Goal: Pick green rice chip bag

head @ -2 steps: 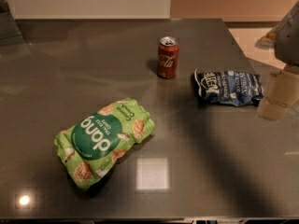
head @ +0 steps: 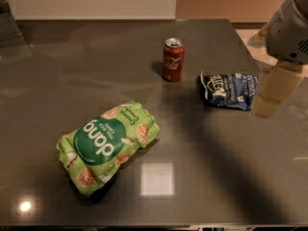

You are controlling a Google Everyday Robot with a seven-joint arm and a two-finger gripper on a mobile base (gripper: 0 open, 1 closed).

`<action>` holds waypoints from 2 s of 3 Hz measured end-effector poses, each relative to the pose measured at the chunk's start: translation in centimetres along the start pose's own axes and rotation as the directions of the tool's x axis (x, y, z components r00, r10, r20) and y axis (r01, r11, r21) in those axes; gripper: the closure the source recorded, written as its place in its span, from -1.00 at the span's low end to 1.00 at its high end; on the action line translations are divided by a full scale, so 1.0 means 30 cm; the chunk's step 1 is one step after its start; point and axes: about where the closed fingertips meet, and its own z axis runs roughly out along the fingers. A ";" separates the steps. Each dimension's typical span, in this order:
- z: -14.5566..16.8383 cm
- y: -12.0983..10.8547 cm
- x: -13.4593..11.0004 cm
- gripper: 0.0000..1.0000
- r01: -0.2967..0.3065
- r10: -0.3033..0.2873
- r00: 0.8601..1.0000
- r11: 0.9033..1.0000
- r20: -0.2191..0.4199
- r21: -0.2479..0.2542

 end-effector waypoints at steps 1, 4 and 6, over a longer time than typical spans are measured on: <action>0.054 -0.001 -0.130 -1.00 0.054 -0.052 0.998 0.998 0.046 -0.039; 0.264 0.065 -0.473 -1.00 0.173 -0.155 0.976 0.978 0.150 -0.116; 0.443 0.153 -0.585 -1.00 0.213 -0.189 0.972 0.960 0.142 -0.183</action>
Offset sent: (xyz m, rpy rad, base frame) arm 0.0314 0.1284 -0.0255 0.1048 0.0618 0.2141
